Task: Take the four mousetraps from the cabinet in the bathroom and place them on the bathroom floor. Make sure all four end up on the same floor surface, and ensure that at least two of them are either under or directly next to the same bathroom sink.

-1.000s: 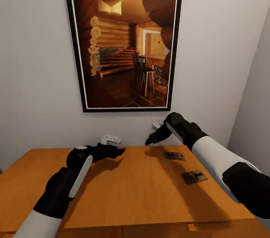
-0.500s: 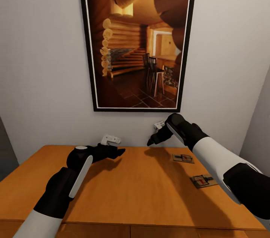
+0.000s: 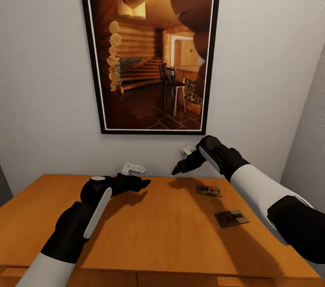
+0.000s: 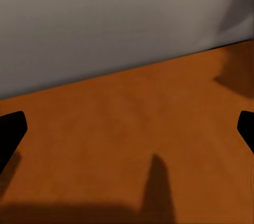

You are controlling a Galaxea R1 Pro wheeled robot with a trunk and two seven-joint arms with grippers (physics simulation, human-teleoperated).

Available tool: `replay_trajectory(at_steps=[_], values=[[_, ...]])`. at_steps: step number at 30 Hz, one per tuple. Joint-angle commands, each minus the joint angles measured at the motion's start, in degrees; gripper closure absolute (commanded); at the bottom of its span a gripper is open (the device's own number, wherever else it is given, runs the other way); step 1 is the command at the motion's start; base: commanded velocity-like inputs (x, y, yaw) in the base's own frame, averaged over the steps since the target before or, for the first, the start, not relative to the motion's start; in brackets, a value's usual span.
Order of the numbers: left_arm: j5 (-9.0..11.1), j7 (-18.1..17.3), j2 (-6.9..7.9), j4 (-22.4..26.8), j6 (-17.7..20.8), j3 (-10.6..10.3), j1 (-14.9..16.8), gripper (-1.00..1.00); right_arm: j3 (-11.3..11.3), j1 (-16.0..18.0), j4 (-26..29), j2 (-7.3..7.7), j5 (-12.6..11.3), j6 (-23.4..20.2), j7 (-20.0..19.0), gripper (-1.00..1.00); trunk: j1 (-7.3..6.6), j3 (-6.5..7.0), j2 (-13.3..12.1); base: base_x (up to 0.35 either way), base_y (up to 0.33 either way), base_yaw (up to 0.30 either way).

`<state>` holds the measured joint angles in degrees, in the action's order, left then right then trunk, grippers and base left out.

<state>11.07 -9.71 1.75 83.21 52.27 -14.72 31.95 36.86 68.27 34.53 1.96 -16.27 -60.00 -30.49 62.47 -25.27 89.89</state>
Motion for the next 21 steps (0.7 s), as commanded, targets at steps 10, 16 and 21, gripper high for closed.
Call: replay_trajectory(at_steps=[10, 16, 21], values=[[0.0, 0.0, 0.01, 0.0, 0.3, 0.0, 0.0, -1.00, 0.3, 0.1, 0.0, 0.84, 3.2, 0.0, 0.5, -1.00, 0.00, -0.06, 0.0, 0.000, -0.013, 0.000], [0.1, 0.0, 0.01, 0.0, 0.3, 0.0, 0.0, -1.00, 0.2, 0.1, 0.0, 0.85, 3.2, 0.0, 0.5, -1.00, 0.00, -0.06, 0.0, -0.001, -0.003, 0.000], [0.1, 0.0, 0.01, 0.1, 0.3, 0.0, 0.0, -1.00, 0.2, 0.1, 0.0, 0.85, 3.2, 0.0, 0.5, -1.00, 0.00, -0.06, 0.0, -0.056, -0.107, 0.000]])
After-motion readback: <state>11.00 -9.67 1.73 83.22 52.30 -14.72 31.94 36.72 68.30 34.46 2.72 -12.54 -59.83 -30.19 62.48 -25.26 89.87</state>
